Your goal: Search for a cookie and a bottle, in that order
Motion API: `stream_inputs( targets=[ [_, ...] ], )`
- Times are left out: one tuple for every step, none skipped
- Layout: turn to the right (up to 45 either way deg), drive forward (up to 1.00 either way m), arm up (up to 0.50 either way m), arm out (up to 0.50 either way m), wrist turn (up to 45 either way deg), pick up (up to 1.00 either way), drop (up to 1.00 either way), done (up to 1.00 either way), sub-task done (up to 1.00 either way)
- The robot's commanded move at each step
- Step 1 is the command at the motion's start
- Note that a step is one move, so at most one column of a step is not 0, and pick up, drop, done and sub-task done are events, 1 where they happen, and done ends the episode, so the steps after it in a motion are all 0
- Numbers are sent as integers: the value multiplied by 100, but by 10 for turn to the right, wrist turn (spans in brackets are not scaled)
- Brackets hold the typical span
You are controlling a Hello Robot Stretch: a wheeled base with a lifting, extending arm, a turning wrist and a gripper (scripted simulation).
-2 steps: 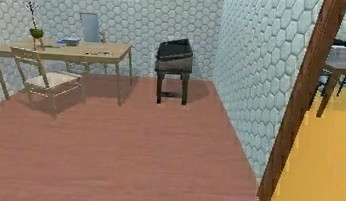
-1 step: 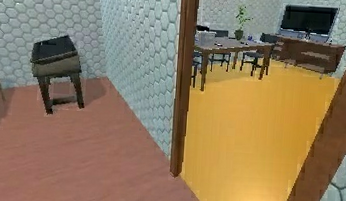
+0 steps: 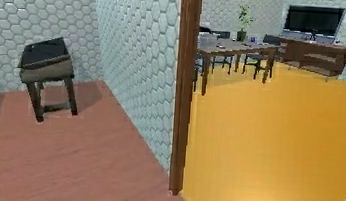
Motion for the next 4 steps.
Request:
stream_inputs(
  targets=[
    [60,0,0,0,0,0,0,0,0],
    [0,95,0,0,0,0,0,0,0],
    [300,0,0,0,0,0,0,0,0],
    [0,5,0,0,0,0,0,0,0]
  ],
)
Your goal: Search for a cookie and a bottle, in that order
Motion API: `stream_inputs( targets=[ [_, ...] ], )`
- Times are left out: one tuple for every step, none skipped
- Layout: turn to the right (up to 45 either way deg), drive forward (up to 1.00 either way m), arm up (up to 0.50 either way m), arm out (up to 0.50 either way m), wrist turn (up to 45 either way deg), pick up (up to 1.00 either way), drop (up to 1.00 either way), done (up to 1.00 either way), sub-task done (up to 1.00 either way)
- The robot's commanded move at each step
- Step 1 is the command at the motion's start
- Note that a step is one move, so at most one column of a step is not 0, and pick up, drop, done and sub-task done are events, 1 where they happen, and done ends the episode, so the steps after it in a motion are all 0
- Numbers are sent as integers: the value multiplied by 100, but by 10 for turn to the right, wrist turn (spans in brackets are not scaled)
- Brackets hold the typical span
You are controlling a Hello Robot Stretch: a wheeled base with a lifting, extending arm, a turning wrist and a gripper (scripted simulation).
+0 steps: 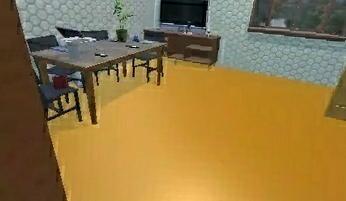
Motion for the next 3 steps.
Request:
stream_inputs(
  targets=[
    [210,0,0,0,0,0,0,0,0],
    [0,15,0,0,0,0,0,0,0],
    [210,0,0,0,0,0,0,0,0]
  ],
)
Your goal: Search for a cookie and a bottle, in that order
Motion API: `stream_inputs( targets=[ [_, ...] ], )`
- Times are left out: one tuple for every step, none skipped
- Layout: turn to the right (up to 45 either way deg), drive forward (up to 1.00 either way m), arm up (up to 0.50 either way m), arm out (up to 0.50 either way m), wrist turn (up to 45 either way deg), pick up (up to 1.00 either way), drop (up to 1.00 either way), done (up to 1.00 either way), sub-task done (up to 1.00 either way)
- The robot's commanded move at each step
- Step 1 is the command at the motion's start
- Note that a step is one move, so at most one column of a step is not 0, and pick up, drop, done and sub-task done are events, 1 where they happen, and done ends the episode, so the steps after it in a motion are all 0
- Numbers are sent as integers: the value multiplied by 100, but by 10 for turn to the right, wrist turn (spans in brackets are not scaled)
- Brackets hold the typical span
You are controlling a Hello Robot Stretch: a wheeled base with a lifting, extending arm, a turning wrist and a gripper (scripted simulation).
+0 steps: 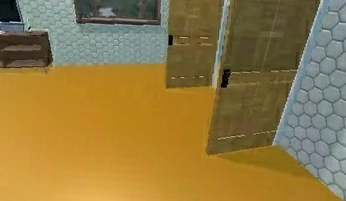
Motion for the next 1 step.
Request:
stream_inputs(
  targets=[
    [0,100,0,0,0,0,0,0,0]
  ],
)
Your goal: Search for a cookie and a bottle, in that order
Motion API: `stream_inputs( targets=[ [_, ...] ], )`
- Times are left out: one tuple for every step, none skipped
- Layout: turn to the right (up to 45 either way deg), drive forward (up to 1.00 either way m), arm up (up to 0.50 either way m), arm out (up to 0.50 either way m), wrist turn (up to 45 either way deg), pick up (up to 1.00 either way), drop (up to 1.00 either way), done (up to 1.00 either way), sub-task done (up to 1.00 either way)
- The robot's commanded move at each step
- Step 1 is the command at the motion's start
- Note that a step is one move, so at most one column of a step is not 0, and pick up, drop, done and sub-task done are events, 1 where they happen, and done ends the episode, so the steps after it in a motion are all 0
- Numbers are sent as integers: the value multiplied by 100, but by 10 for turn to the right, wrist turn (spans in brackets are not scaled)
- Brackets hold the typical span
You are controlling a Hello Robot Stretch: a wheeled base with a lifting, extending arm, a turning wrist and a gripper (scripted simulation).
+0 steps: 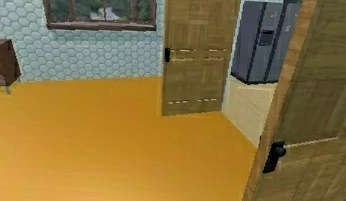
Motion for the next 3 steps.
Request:
stream_inputs(
  targets=[
    [30,0,0,0,0,0,0,0,0],
    [240,0,0,0,0,0,0,0,0],
    [0,20,0,0,0,0,0,0,0]
  ],
)
